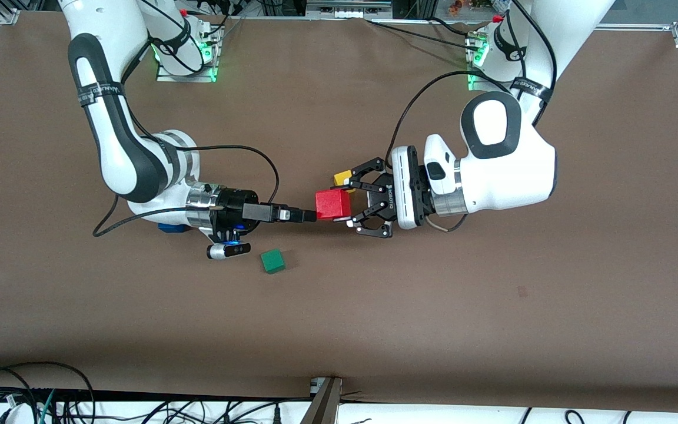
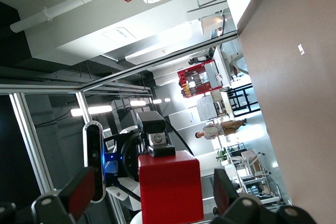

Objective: Pass red block to right arm, stack on blue
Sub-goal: 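Close the right gripper on the red cube beside the left gripper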

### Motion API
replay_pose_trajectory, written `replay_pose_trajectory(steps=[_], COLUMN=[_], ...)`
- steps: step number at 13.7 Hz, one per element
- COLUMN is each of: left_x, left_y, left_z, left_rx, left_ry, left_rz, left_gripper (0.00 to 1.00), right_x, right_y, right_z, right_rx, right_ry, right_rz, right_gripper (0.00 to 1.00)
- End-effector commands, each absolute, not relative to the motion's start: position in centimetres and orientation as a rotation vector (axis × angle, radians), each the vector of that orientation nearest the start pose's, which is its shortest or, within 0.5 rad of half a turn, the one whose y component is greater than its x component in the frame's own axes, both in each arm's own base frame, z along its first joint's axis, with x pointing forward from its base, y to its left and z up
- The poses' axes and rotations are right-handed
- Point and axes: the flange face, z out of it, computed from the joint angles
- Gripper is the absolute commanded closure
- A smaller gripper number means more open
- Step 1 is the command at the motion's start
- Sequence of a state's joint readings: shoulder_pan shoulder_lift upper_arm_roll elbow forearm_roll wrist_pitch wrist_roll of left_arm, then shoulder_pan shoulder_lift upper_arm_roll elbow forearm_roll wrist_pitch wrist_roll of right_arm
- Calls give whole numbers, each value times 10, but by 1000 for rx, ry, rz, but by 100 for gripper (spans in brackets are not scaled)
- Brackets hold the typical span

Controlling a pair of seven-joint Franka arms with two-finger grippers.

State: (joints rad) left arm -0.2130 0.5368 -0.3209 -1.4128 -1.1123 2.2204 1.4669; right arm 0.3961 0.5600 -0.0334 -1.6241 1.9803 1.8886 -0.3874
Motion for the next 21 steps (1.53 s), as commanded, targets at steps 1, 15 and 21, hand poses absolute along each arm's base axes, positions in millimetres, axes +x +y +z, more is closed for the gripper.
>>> replay_pose_trajectory(steps=[1,15,21], left_x=[655,664,663], left_y=[-362,-362,-362], left_z=[461,459,458], left_rx=[1633,1629,1631], left_ry=[-1293,-1284,-1279], left_rz=[904,920,917], left_gripper=[100,100,100], right_x=[634,627,630], right_y=[332,355,351], right_z=[360,362,364], right_rx=[-1389,-1371,-1364], right_ry=[338,364,355], right_rz=[136,104,101], right_gripper=[0,49,100])
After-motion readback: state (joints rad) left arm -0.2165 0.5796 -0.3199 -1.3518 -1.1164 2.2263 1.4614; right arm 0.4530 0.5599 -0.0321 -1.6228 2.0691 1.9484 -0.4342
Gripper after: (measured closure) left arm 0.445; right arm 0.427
